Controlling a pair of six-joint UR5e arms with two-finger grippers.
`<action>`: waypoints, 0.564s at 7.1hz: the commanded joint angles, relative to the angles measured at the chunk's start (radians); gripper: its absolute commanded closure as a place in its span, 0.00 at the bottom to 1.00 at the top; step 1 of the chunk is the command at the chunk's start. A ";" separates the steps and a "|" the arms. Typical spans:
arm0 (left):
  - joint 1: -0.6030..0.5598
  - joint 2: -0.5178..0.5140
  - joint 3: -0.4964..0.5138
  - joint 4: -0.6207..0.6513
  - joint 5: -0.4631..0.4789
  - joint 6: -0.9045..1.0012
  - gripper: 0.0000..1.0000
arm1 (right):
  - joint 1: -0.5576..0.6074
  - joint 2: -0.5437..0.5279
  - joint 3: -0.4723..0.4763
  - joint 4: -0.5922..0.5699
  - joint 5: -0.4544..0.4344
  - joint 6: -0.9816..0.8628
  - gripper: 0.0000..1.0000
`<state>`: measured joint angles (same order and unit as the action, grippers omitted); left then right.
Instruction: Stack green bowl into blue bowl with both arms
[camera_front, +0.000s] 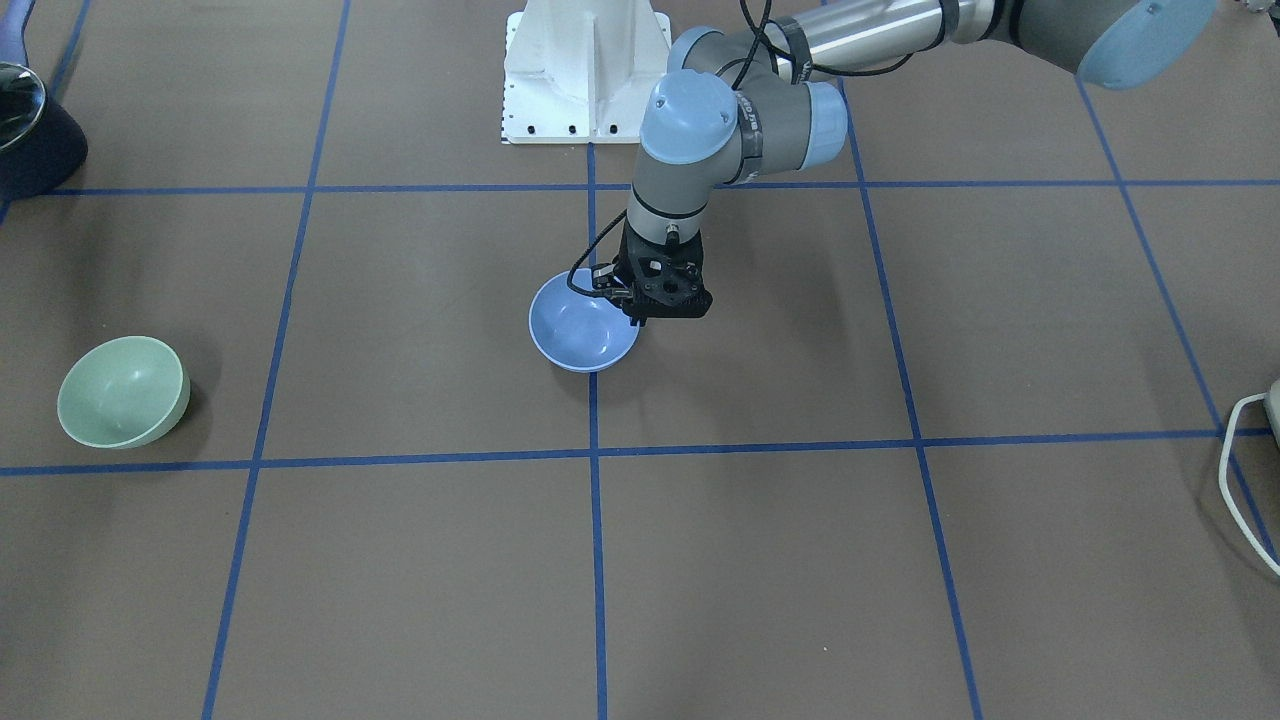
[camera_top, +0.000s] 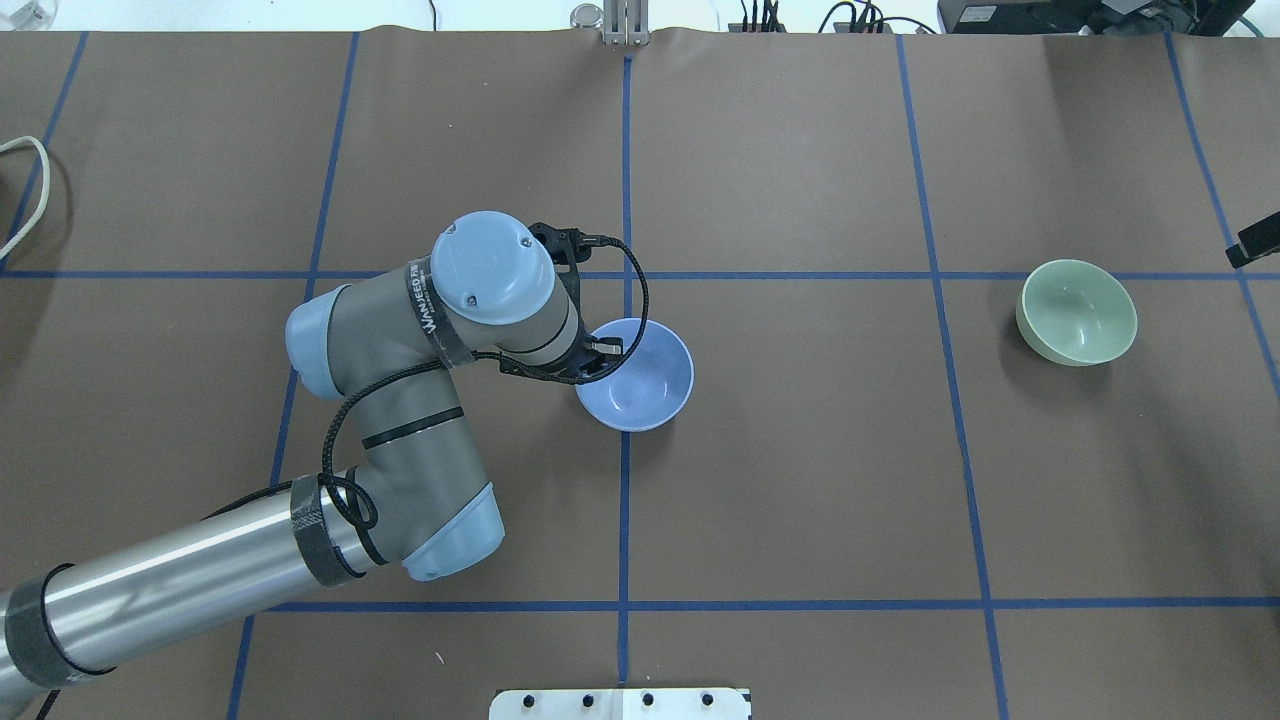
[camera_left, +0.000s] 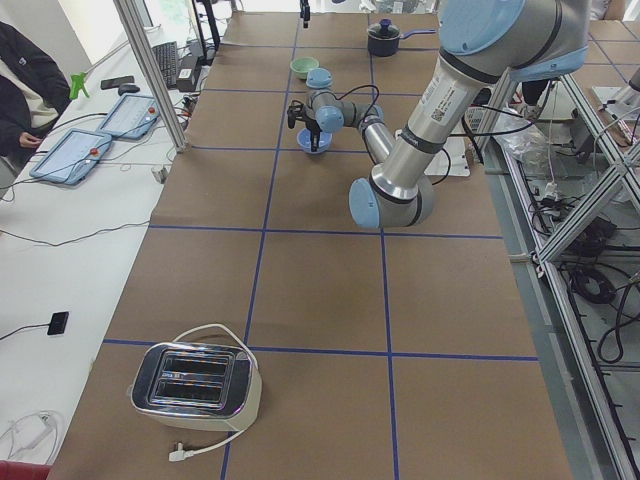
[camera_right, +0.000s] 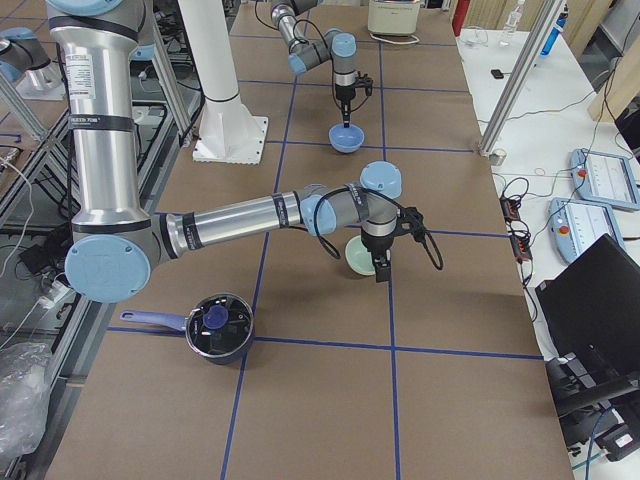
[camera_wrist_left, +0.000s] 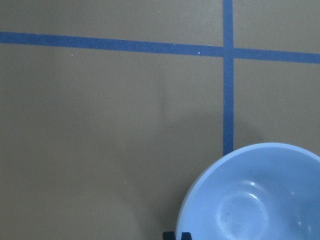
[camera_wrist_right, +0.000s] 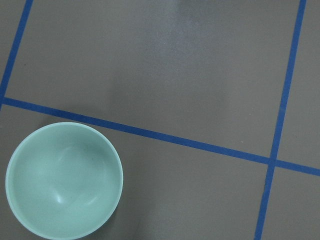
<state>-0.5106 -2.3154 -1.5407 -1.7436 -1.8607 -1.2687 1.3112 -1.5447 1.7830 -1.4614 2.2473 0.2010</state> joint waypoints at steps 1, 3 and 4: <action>0.001 0.002 -0.002 -0.001 0.005 0.008 0.81 | -0.001 0.000 0.001 0.000 0.000 0.000 0.00; 0.000 0.005 -0.009 0.001 0.011 0.023 0.46 | -0.001 0.000 -0.001 0.000 0.000 0.000 0.00; -0.006 0.008 -0.025 0.003 0.009 0.052 0.02 | -0.001 0.000 -0.001 0.000 0.000 0.000 0.00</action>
<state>-0.5118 -2.3102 -1.5520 -1.7428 -1.8512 -1.2437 1.3105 -1.5447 1.7832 -1.4619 2.2473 0.2009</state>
